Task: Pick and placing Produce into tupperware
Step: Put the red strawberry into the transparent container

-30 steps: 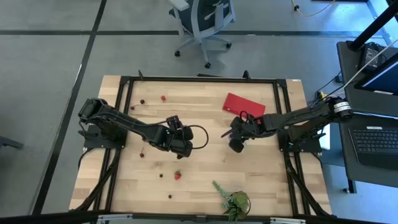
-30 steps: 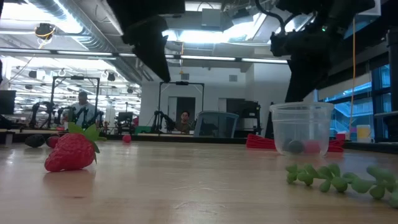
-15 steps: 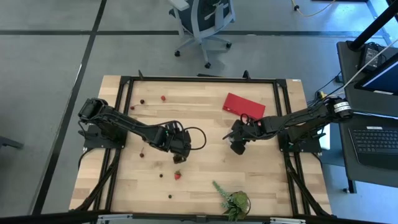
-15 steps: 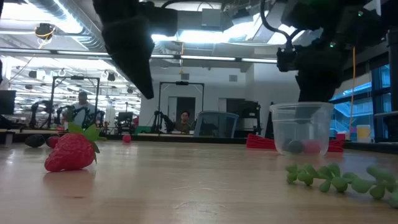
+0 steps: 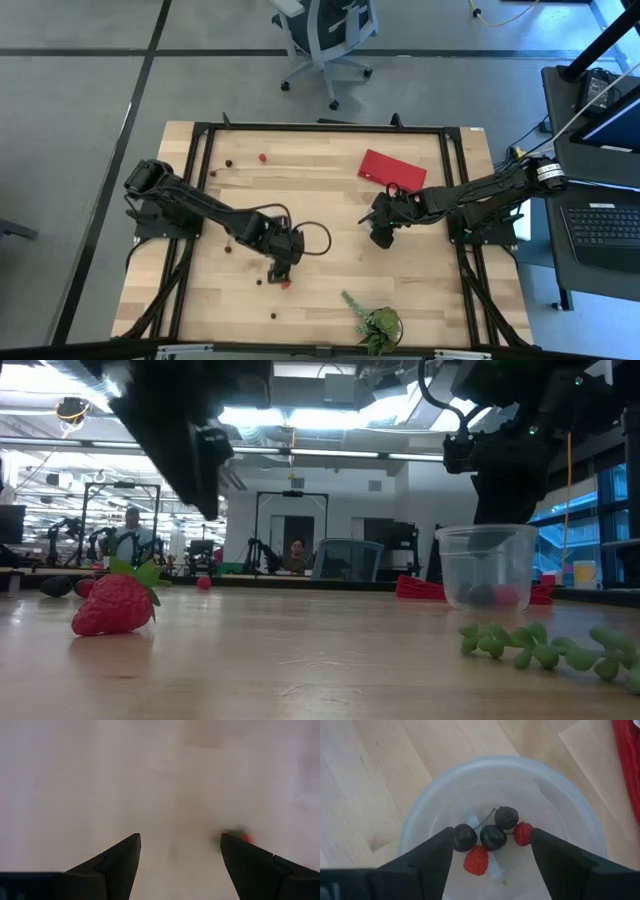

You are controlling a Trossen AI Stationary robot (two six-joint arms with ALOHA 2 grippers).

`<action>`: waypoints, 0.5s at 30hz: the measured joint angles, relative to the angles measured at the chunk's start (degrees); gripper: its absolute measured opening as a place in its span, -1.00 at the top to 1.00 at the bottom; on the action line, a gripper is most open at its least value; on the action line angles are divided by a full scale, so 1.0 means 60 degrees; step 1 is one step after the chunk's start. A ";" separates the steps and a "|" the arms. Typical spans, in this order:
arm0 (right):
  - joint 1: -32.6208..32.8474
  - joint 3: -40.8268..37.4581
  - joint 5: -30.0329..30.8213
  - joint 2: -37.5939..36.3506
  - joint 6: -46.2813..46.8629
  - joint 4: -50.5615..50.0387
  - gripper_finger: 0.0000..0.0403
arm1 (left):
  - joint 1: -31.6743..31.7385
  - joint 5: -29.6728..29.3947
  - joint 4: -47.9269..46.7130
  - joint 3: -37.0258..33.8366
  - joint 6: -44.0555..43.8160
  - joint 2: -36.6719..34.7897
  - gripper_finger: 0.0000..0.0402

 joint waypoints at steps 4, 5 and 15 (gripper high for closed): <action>0.0000 0.0000 0.0007 0.0000 -0.0004 0.0088 -0.33 | -0.0590 0.0641 0.0432 0.0000 -0.0388 0.0000 -0.32; 0.0000 0.0000 0.0007 0.0000 -0.0007 0.0140 -0.33 | -0.0731 0.0631 0.0597 0.0000 -0.0405 0.0000 -0.32; 0.0004 0.0000 0.0011 0.0000 -0.0047 0.0387 -0.33 | -0.1265 -0.0205 0.1215 0.0000 -0.2686 0.0843 -0.32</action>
